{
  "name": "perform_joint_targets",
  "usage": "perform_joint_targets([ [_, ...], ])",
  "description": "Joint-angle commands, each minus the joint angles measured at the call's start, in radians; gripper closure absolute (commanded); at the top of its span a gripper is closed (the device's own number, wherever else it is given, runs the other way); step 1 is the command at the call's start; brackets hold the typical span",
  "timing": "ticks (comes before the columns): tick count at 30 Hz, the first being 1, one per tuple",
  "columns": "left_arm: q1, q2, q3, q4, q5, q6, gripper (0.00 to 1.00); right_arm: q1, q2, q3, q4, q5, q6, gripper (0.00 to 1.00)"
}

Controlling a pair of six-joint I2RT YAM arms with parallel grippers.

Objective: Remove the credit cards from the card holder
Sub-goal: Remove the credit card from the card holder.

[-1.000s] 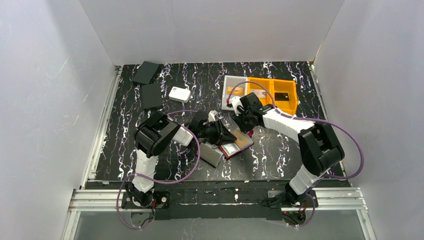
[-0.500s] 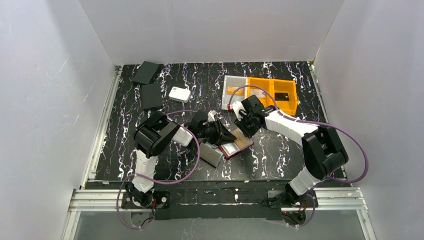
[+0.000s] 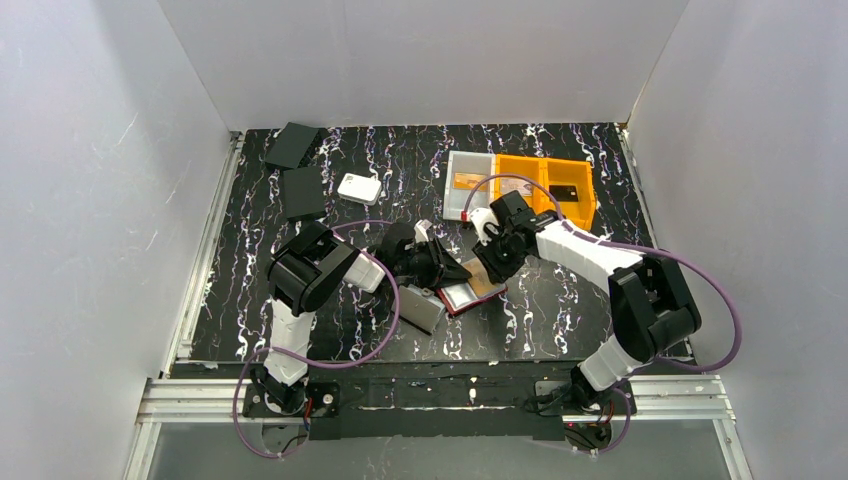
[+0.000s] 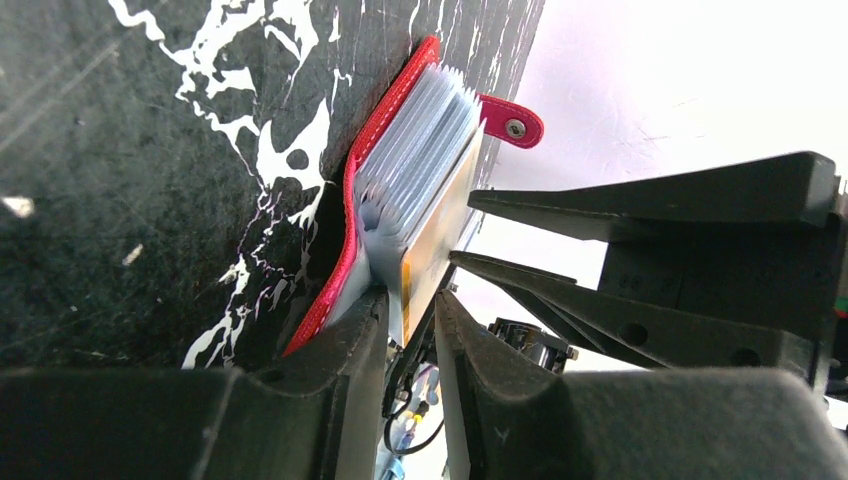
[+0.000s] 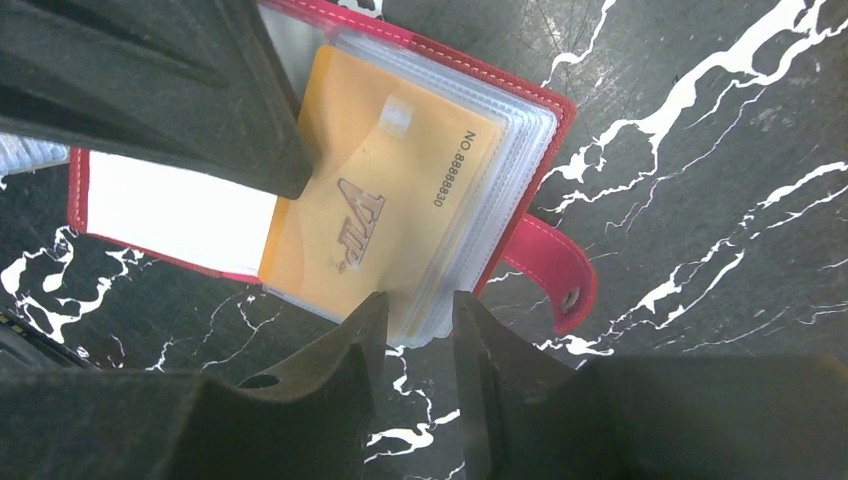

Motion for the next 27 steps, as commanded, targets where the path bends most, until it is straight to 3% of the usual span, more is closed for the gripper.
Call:
perform_joint_targets([
  [1,0.008,-0.059,-0.002,-0.004,-0.023,0.012,0.77,-0.010,0.045,0.007,-0.014,0.028,0.042,0.61],
  [10,0.007,-0.051,0.001,-0.004,-0.016,0.013,0.77,-0.042,-0.005,-0.024,0.054,0.142,0.095,0.67],
  [27,0.006,-0.045,0.004,-0.004,-0.016,0.010,0.76,-0.068,-0.039,-0.008,0.085,0.096,0.115,0.67],
])
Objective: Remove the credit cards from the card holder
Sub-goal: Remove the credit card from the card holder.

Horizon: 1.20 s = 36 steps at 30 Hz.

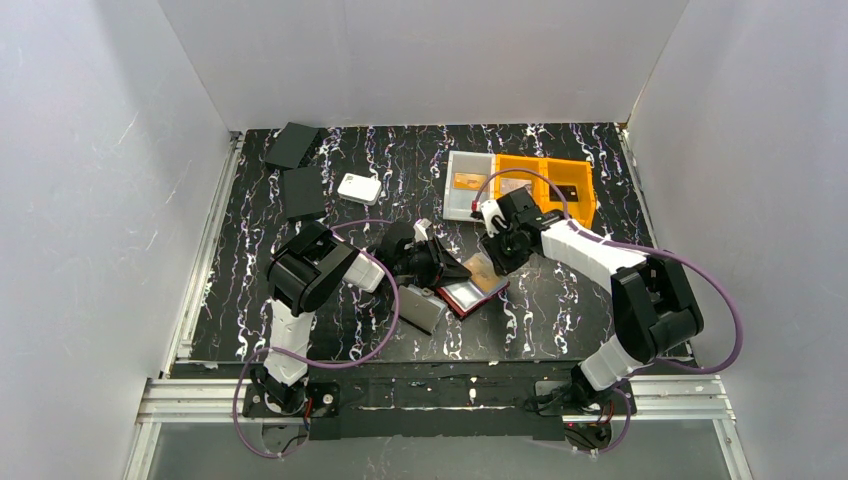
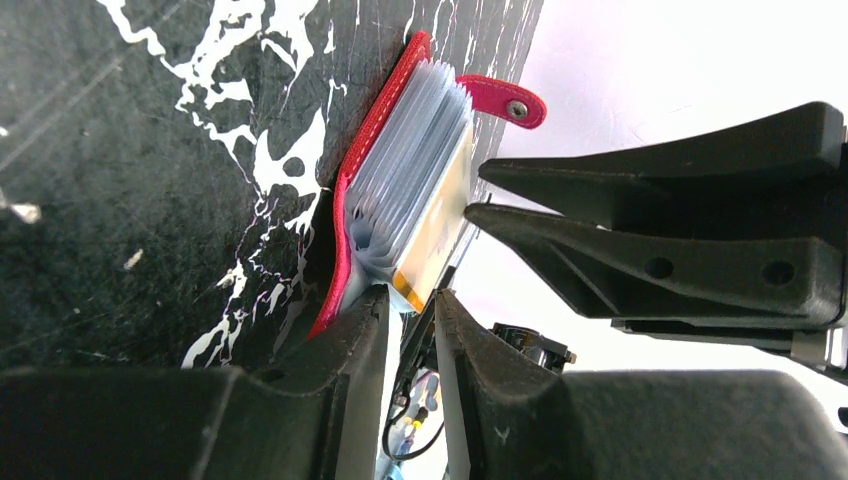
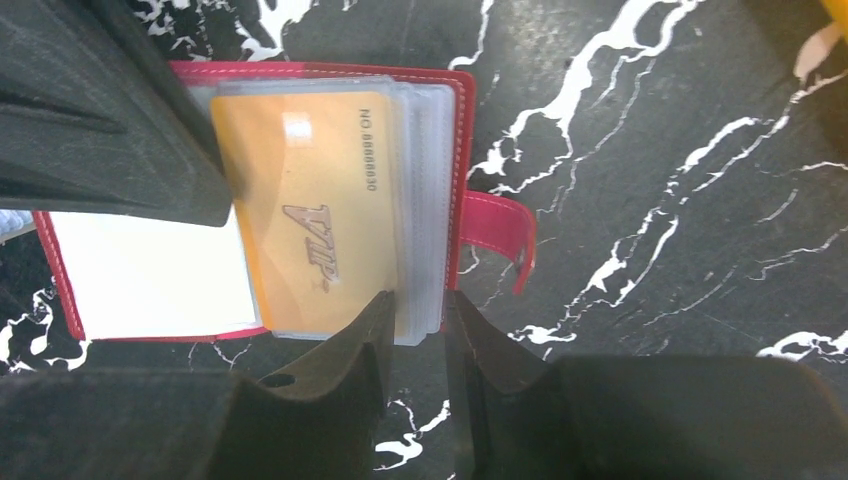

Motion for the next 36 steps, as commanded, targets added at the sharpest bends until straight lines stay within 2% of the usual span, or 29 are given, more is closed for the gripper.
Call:
perform_joint_targets([
  [1,0.005,-0.041,0.005,-0.007,-0.012,0.011,0.76,-0.036,-0.039,0.005,0.033,0.025,0.013,0.67],
  [6,0.005,-0.039,0.010,-0.007,-0.010,0.010,0.76,-0.040,-0.032,-0.012,0.035,0.014,0.015,0.67],
  [15,0.006,-0.043,0.010,-0.009,-0.009,0.009,0.76,-0.040,-0.061,-0.018,0.048,-0.131,0.009,0.68],
  [20,0.004,-0.042,0.014,-0.009,-0.007,0.007,0.76,-0.040,-0.056,-0.027,0.053,-0.112,0.012,0.68],
  [25,0.004,-0.045,0.013,-0.009,-0.007,0.007,0.76,-0.042,-0.071,-0.010,0.065,0.012,0.020,0.68],
  [36,0.004,-0.043,0.013,-0.009,-0.007,0.006,0.76,-0.040,-0.037,-0.021,0.065,-0.056,0.016,0.68],
])
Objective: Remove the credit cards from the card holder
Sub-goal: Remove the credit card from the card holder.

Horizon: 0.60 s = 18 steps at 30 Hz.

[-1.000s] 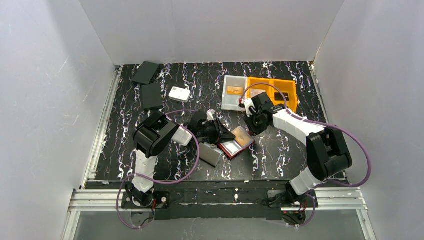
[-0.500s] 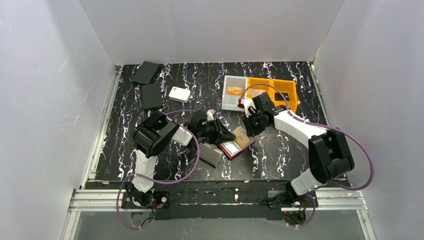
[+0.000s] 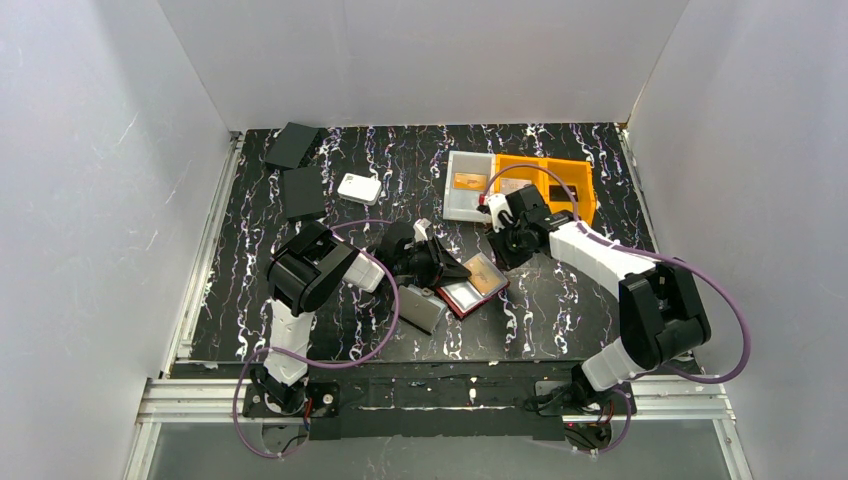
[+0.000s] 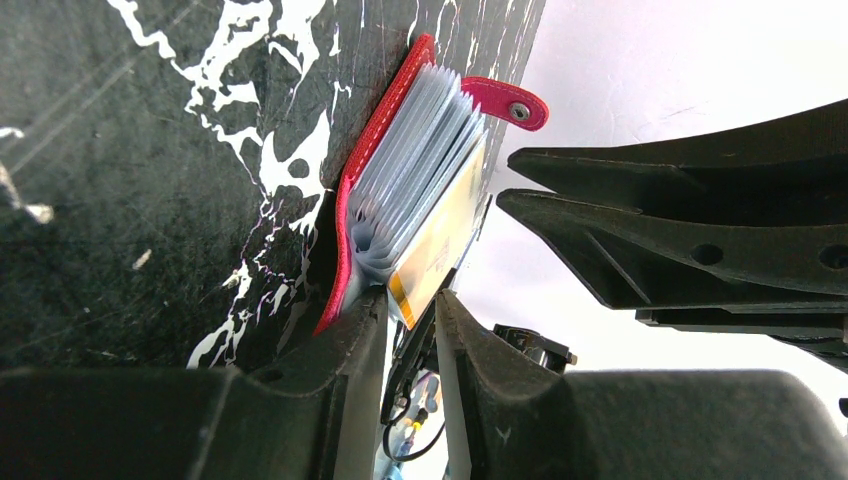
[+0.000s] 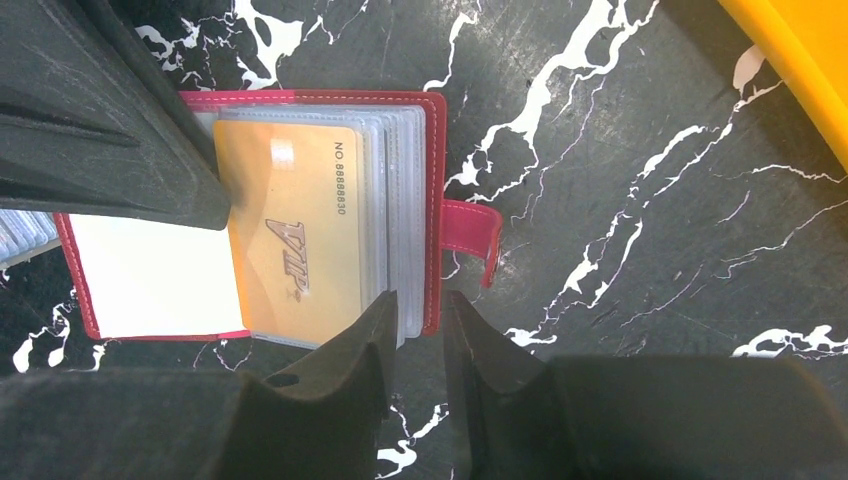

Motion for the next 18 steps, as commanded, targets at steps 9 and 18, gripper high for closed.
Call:
perform_joint_targets([
  [9,0.003,-0.045,0.010,-0.006,-0.006,0.005,0.76,0.018,0.089,0.016,-0.004,-0.038,-0.005,0.69],
  [18,0.004,-0.043,0.014,-0.006,-0.004,0.005,0.75,0.048,0.026,0.004,-0.007,-0.174,-0.043,0.70],
])
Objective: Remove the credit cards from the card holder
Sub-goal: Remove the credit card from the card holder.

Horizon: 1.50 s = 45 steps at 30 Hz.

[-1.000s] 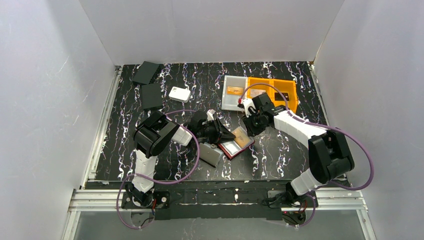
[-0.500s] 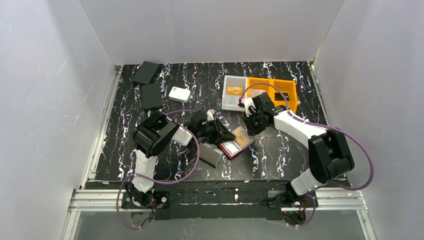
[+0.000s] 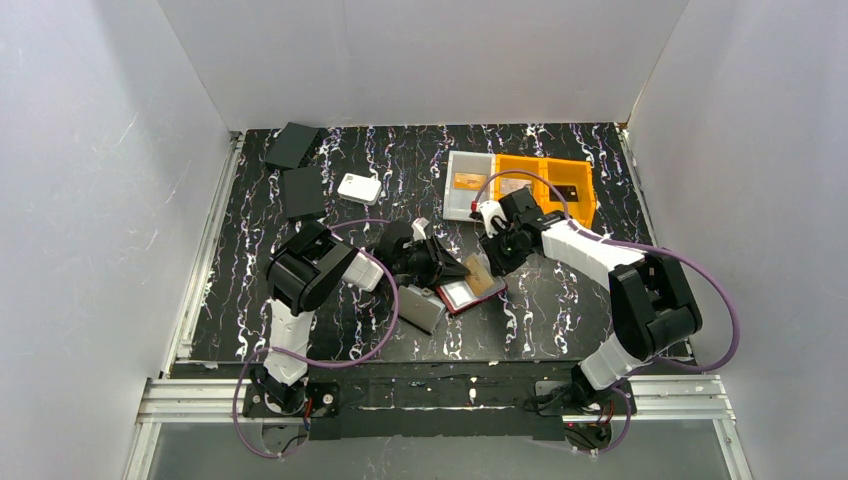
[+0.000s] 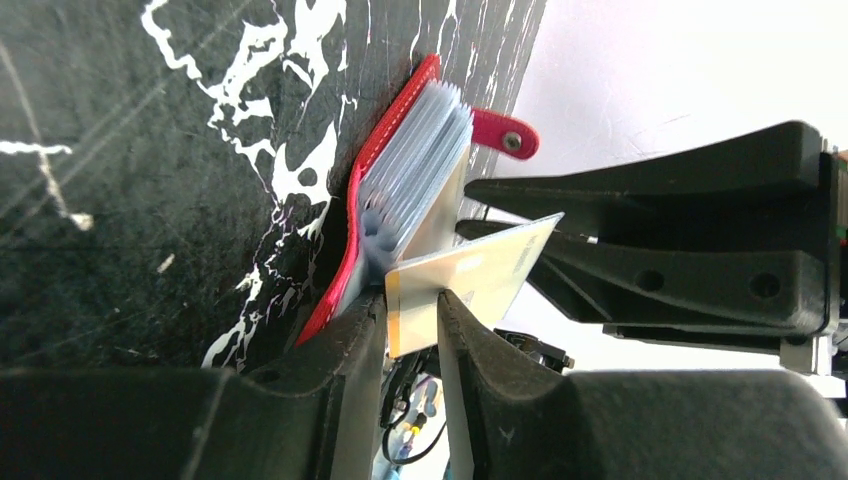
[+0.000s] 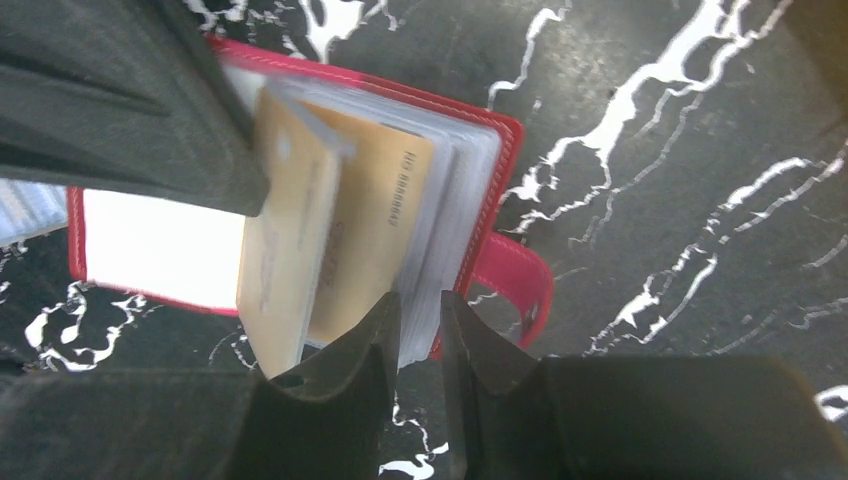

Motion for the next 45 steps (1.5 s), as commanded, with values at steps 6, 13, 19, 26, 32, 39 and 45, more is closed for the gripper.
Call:
perform_joint_targets([
  [6,0.004,-0.054,0.011,-0.005,-0.001,0.006,0.72,0.026,-0.075,-0.005,-0.007,-0.130,-0.036,0.68],
  [13,0.004,-0.088,-0.024,-0.005,-0.010,0.010,0.69,0.005,-0.080,-0.011,0.004,-0.178,-0.017,0.67],
  [19,0.003,-0.122,-0.065,-0.005,-0.030,0.015,0.66,0.005,-0.016,0.007,-0.006,-0.261,0.009,0.66],
  [26,0.003,-0.121,-0.060,0.000,-0.015,0.018,0.66,-0.026,0.016,0.015,0.000,-0.325,0.045,0.65],
  [32,0.003,-0.107,-0.041,0.020,0.000,0.015,0.65,-0.179,-0.007,-0.002,0.020,-0.316,0.086,0.62],
  [39,0.004,-0.085,-0.027,0.035,0.014,0.010,0.65,-0.208,-0.035,-0.046,0.050,-0.511,0.094,0.47],
  [45,0.004,-0.082,-0.043,0.037,0.012,0.013,0.64,-0.208,0.044,-0.023,0.057,-0.587,0.119,0.46],
])
